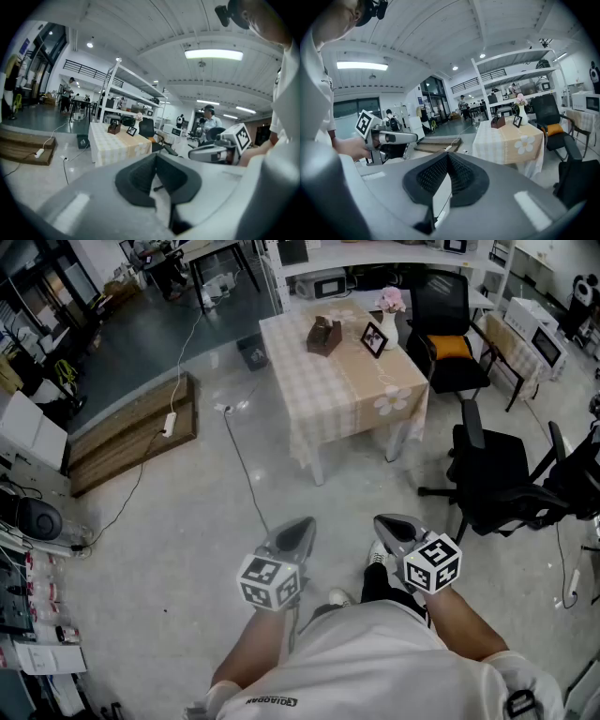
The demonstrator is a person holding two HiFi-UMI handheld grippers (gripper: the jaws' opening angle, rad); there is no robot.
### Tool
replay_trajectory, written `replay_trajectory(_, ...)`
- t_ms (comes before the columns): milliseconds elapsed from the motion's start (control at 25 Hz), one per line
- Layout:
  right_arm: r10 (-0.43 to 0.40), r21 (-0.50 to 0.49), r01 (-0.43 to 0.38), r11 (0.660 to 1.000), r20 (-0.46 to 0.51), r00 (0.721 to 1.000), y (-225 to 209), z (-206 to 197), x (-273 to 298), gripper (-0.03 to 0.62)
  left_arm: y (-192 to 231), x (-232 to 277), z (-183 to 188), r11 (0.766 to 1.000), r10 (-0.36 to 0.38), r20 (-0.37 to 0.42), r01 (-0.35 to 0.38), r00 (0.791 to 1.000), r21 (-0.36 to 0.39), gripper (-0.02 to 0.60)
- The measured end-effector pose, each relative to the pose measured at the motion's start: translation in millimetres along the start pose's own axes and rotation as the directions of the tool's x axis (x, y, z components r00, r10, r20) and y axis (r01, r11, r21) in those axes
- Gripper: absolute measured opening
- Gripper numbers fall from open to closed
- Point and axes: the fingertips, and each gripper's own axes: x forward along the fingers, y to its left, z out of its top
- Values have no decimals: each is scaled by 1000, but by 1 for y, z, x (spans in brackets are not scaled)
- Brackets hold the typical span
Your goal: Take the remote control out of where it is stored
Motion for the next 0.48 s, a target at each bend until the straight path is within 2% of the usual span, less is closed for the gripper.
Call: replay_trajectory(480,-11,-19,11,1000,-18,1000,6,-5,-3,3,-3,-2,4,1000,-19,22,19,1000,2,5)
